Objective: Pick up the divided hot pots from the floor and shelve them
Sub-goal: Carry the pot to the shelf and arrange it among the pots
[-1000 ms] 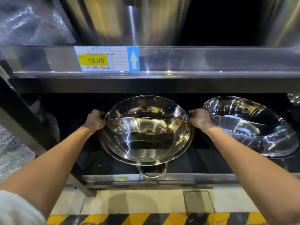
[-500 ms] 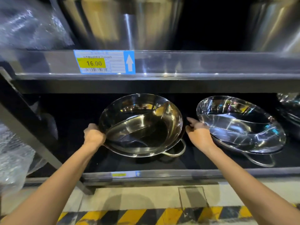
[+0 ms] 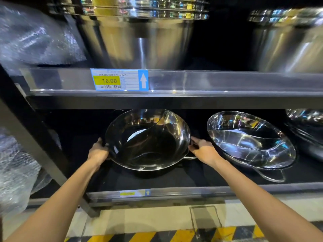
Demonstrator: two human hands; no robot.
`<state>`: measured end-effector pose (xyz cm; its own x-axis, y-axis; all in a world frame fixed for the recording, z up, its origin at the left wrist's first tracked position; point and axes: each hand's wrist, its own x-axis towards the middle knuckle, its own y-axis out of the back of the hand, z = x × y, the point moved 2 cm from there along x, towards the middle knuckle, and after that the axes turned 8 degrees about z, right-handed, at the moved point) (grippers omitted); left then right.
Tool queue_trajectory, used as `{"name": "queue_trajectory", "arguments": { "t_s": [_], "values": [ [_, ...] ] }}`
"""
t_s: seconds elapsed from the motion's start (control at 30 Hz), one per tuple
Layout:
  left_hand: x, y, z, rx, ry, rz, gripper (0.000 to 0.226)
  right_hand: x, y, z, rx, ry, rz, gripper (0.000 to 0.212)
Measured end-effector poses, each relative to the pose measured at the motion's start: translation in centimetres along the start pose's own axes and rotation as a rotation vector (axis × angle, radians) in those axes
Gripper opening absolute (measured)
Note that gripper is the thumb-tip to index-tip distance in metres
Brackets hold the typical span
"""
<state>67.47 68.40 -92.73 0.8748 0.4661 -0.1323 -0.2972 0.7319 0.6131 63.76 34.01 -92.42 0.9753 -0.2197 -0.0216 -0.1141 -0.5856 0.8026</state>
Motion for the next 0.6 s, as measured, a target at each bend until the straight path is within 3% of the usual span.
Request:
{"name": "queue_trajectory", "arguments": {
  "t_s": [0.17,0.27,0.33,0.47,0.6],
  "values": [
    [-3.1,0.0,-1.6,-0.022,-0.082,-0.011,0.023,1.0,1.0,0.3,-0.206,0.031,-0.014,0.051],
    [-2.3,0.3,-2.1,-0.053,-0.085,0.010,0.051,-0.3,1.5,0.3,-0.094,0.017,0.077,0.052],
    [-1.3,0.5,-1.8,-0.104,-0.100,-0.059,0.065,-2.4,1.2,0.2,-0.031,0.049,0.184,0.053],
    [-0.3,0.0,-1.8,-0.175,-0.084,-0.183,0.064,-6.7,-1.5,-0.3,-0.075,0.115,0.235,0.060],
    [-1.9,0.1,-2.6,-0.135,-0.137,-0.182,0.061,-7.3,-2.8,-0.6,-0.104,0.105,0.191,0.058]
  ]
}}
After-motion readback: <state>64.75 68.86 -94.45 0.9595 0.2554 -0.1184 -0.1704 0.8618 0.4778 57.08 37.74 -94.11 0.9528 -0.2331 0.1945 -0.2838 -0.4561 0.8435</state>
